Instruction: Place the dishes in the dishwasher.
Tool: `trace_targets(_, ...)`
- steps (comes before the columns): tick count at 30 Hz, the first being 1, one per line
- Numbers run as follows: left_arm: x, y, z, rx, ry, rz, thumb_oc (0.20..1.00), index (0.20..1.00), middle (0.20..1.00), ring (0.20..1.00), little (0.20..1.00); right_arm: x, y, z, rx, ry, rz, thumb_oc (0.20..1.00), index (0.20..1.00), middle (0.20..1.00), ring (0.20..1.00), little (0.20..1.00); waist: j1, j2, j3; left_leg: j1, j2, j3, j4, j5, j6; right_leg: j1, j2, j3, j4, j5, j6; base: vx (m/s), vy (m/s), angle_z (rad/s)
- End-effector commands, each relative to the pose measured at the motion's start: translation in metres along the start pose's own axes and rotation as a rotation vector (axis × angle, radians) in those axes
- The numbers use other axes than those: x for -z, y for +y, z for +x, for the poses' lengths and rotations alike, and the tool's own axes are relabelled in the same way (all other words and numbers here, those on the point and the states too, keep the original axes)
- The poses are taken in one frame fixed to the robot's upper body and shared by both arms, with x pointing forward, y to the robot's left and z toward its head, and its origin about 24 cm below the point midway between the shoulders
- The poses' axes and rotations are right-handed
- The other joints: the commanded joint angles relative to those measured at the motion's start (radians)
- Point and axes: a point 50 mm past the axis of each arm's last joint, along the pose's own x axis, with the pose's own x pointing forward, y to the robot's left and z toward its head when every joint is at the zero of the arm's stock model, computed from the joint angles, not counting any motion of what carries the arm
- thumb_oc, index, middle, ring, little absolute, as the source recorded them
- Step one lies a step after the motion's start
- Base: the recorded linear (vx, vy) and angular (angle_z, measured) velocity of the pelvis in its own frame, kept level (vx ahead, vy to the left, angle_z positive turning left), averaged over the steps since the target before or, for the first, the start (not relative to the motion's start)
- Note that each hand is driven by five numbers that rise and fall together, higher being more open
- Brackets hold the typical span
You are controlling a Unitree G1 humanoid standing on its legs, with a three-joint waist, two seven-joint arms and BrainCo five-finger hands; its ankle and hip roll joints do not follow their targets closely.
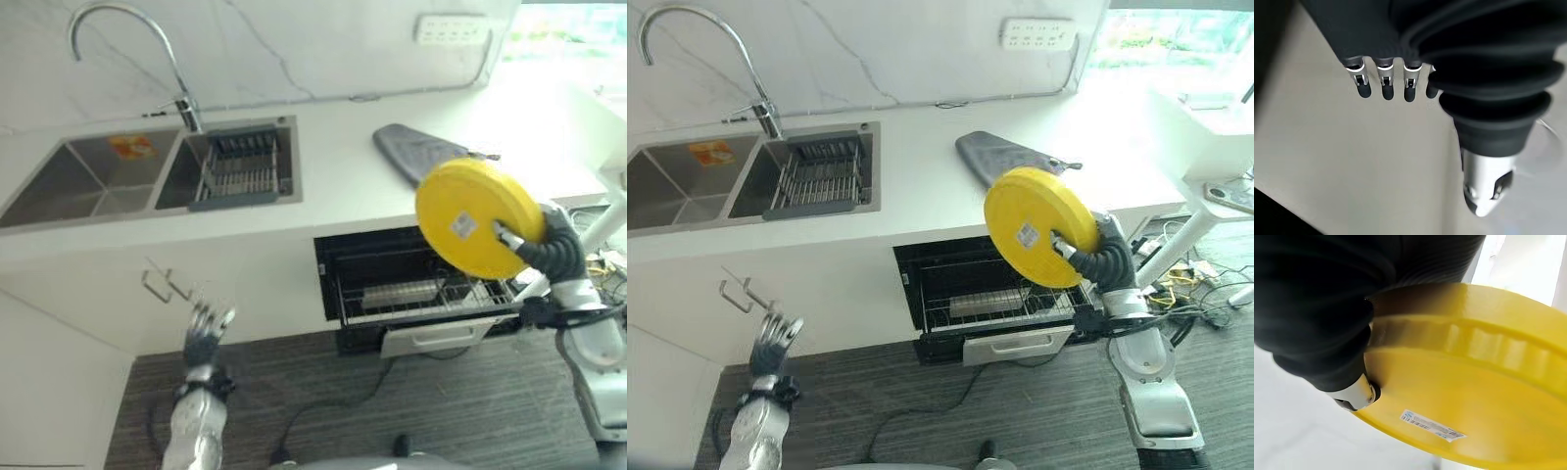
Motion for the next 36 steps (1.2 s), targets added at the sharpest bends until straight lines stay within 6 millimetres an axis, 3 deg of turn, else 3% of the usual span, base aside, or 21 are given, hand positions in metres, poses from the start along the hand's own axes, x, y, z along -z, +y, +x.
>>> trace_targets(1,-0.043,-0.007,0.012,0.057,-0.191,-0.015,1.0,1.0,1.0,1.0,1.0,-0.043,-0.012,0.016,0.035,-0.282,-0.129,0.2,0.2,0.2,0.2,0.2,0.028,-0.029,-0.008,0.008,0.027,-0.033,0.0,-0.033,-0.03,0.039,-0.099,0.008,0.003,-0.044,0.091,0.1,0.033,0.09)
trace_targets(4,-0.009,0.018,0.01,-0.065,-0.051,-0.025,1.0,1.0,1.0,1.0,1.0,-0.044,-0.009,0.019,-0.022,-0.325,-0.378,0.2,0.2,0.2,0.2,0.2,0.049,-0.04,-0.008,-0.001,0.033,-0.045,0.0,-0.034,-0.031,0.041,-0.106,-0.006,0.003,-0.043,0.103,0.07,-0.001,0.09)
trace_targets(11,0.006,0.029,0.007,-0.108,0.026,-0.011,1.0,1.0,1.0,1.0,1.0,-0.039,-0.004,0.02,-0.122,-0.374,-0.645,0.2,0.2,0.2,0.2,0.2,0.072,-0.052,-0.013,-0.007,0.044,-0.059,0.0,-0.033,-0.033,0.047,-0.097,-0.012,0.003,-0.047,0.111,0.03,-0.037,0.01)
trace_targets(15,0.01,0.038,0.006,-0.144,0.056,-0.027,1.0,1.0,1.0,1.0,1.0,-0.021,-0.001,0.023,-0.204,-0.344,-0.784,0.2,0.2,0.2,0.2,0.2,0.096,-0.061,-0.025,-0.003,0.045,-0.074,0.0,-0.037,-0.032,0.067,-0.081,-0.017,0.003,-0.064,0.107,0.05,-0.05,0.05)
trace_targets(19,0.009,0.043,0.006,-0.17,0.063,-0.018,1.0,1.0,1.0,1.0,1.0,-0.004,-0.006,0.021,-0.214,-0.275,-0.793,0.2,0.2,0.2,0.2,0.2,0.103,-0.062,-0.024,0.013,0.033,-0.09,0.001,-0.033,-0.022,0.096,-0.057,-0.008,0.023,-0.093,0.089,0.06,-0.013,0.09)
trace_targets(20,0.008,0.046,0.008,-0.198,0.068,-0.042,1.0,1.0,1.0,1.0,1.0,0.005,-0.004,0.02,-0.21,-0.26,-0.798,0.2,0.2,0.2,0.2,0.2,0.105,-0.061,0.005,-0.033,0.026,-0.125,0.132,-0.065,-0.021,0.055,-0.055,0.018,0.155,-0.155,0.07,-0.01,-0.018,0.09)
trace_targets(22,0.003,0.045,0.012,-0.2,0.052,-0.04,1.0,1.0,1.0,1.0,1.0,0.009,-0.001,0.022,-0.211,-0.275,-0.812,0.2,0.2,0.2,0.2,0.2,0.106,-0.061,0.036,-0.097,0.035,-0.149,0.248,-0.1,-0.032,0.018,-0.057,0.029,0.224,-0.189,0.054,-0.08,-0.066,0.1)
trace_targets(27,-0.002,0.04,0.02,-0.194,0.061,-0.062,1.0,1.0,1.0,1.0,1.0,0.015,-0.001,0.04,-0.201,-0.283,-0.838,0.2,0.2,0.2,0.2,0.2,0.117,-0.044,0.087,-0.2,0.058,-0.191,0.405,-0.159,-0.047,-0.082,-0.078,0.037,0.373,-0.257,0.03,-0.1,-0.009,0.15)
trace_targets(36,-0.004,0.051,0.016,-0.183,0.093,-0.033,1.0,1.0,1.0,1.0,1.0,0.038,0.009,0.044,-0.233,-0.21,-0.852,0.2,0.2,0.2,0.2,0.2,0.142,-0.018,0.127,-0.227,0.053,-0.227,0.476,-0.188,-0.036,-0.125,-0.117,0.027,0.464,-0.268,0.026,0.03,0.011,0.1)
